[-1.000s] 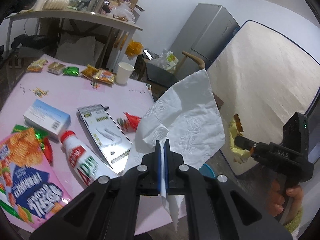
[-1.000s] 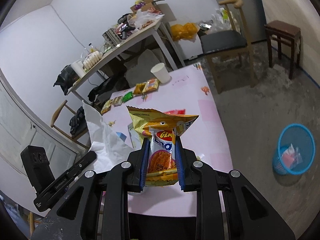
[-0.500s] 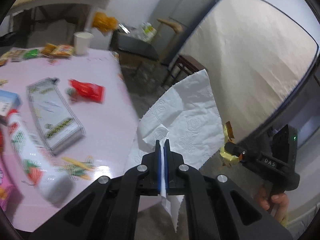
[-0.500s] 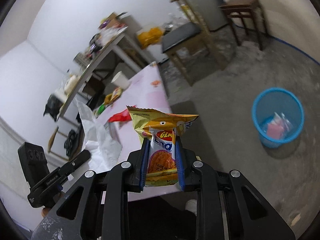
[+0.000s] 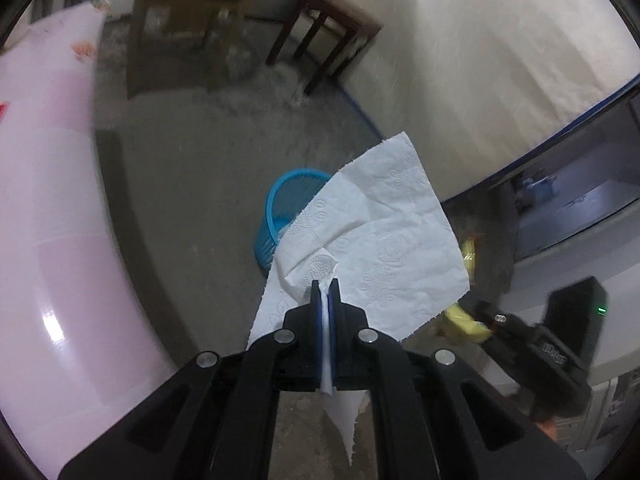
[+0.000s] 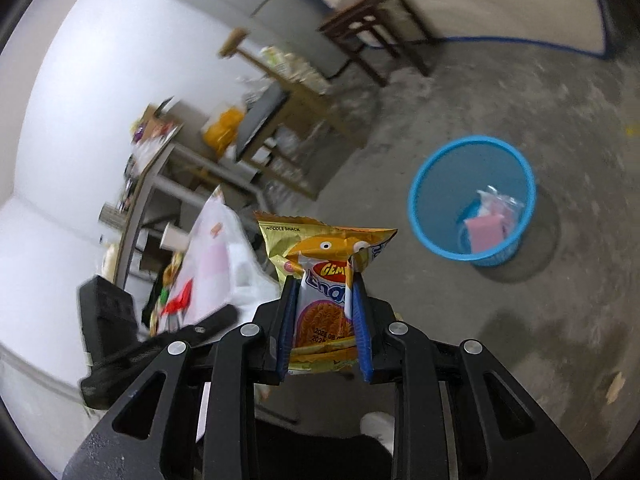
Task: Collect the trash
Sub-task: 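Carry tissue and snack bag over the blue wastebasket and open both grippers, then move both empty grippers back over the table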
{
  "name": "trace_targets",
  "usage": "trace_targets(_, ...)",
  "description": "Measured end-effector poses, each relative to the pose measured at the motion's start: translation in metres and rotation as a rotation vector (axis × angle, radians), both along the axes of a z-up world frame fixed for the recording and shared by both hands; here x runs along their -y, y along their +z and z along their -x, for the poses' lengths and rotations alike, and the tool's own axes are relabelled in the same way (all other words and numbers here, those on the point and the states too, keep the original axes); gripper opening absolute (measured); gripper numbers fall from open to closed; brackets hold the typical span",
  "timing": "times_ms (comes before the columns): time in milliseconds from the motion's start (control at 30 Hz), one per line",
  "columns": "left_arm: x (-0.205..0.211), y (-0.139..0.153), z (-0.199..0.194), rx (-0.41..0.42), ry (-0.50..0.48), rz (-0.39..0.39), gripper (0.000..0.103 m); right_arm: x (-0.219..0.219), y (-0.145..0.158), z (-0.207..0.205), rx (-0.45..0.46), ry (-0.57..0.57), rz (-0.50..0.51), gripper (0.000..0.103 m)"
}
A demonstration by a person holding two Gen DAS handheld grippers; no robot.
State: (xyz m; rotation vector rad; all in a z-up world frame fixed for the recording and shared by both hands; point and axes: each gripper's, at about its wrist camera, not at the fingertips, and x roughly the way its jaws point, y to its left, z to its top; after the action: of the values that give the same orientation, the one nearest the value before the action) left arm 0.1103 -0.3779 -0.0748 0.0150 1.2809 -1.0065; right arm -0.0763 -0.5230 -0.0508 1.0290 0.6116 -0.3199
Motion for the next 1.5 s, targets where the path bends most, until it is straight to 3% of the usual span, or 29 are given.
trace_targets(200, 0.073, -0.061, -0.014, -0.081, -0.005, -0.104, 0.002, 0.032, -0.017, -0.003, 0.016, -0.037, -0.052, 0.026)
trace_targets(367, 0.118, -0.089, -0.021, -0.131, -0.030, -0.113, 0.003, 0.068, -0.050, -0.019, -0.017, -0.078, -0.084, 0.026)
trace_targets(533, 0.161, -0.103, -0.020, -0.095, -0.074, -0.094, 0.004, 0.114, -0.090, -0.030, -0.085, -0.165, -0.106, 0.026)
trace_targets(600, 0.179, -0.114, -0.020, -0.096, -0.094, -0.082, 0.022, 0.125, -0.105, -0.038, -0.115, -0.177, -0.107, 0.034)
trace_targets(633, 0.184, -0.120, -0.021, -0.093, -0.091, -0.091, 0.047, 0.130, -0.116, -0.043, -0.136, -0.187, -0.117, 0.038)
trace_targets(667, 0.186, -0.123, -0.022, -0.085, -0.079, -0.108, 0.065, 0.134, -0.125, -0.046, -0.157, -0.198, -0.127, 0.046)
trace_targets(733, 0.185, -0.127, -0.026, -0.083, -0.018, -0.117, 0.068, 0.141, -0.144, -0.051, -0.184, -0.203, -0.156, 0.056)
trace_targets(833, 0.172, -0.130, -0.035, -0.173, 0.045, -0.086, 0.071, 0.142, -0.157, -0.053, -0.212, -0.207, -0.174, 0.061)
trace_targets(933, 0.155, -0.118, -0.041, -0.166, 0.102, -0.060, 0.071, 0.136, -0.158, -0.048, -0.224, -0.203, -0.158, 0.068)
trace_targets(1167, 0.108, -0.064, -0.034, -0.114, 0.156, 0.047, 0.073, 0.127, -0.146, -0.037, -0.228, -0.201, -0.121, 0.071)
trace_targets(1333, 0.047, -0.004, -0.020, -0.056, 0.198, 0.145, 0.077, 0.107, -0.113, -0.028, -0.187, -0.149, -0.055, 0.072)
trace_targets(1500, -0.024, 0.054, -0.009, 0.021, 0.227, 0.206, 0.079, 0.071, -0.056, -0.050, -0.142, -0.015, 0.027, 0.072)
